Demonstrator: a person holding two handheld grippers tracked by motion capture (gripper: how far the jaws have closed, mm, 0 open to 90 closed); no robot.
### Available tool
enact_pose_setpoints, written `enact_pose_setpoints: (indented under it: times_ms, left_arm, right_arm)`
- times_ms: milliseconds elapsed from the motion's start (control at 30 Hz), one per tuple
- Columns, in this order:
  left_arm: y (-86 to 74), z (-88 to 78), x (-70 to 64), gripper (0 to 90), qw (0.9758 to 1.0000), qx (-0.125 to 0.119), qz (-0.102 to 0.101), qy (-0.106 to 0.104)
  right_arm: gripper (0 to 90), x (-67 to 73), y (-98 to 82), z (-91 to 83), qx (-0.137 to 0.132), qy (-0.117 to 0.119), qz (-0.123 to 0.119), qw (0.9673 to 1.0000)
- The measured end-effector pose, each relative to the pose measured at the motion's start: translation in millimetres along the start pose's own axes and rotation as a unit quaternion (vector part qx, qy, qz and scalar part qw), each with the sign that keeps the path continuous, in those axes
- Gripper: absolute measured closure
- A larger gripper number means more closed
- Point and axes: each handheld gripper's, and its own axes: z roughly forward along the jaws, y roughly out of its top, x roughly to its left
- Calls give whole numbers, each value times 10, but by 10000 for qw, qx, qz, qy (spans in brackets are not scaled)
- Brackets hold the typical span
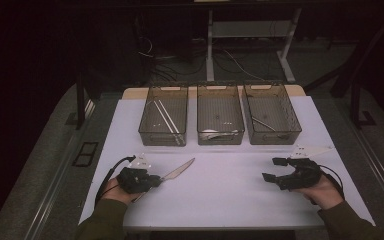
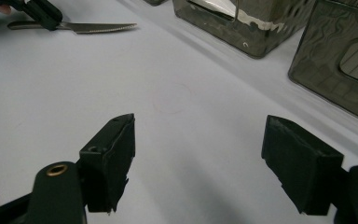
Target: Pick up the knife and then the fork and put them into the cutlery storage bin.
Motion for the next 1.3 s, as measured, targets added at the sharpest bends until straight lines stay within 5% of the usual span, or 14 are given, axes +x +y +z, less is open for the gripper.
enact_pose_setpoints:
  times_ms: [533,933,1100,1300]
  left_arm:
    - [167,-120,-151,795,9969,-764,104,-175]
    - [420,-125,-276,795,9906,-1310,157,-369]
    - [585,-64,-345,797,9887,-1409,284,-436]
    - [751,59,-418,797,9900,-1323,345,-358]
  right_arm:
    - [256,-1,8,-8,-54,42,41,10000]
    - [234,55,78,14,-141,288,60,9995]
    - [218,87,144,38,-250,328,132,9991]
    - [262,124,272,100,-428,435,199,9979]
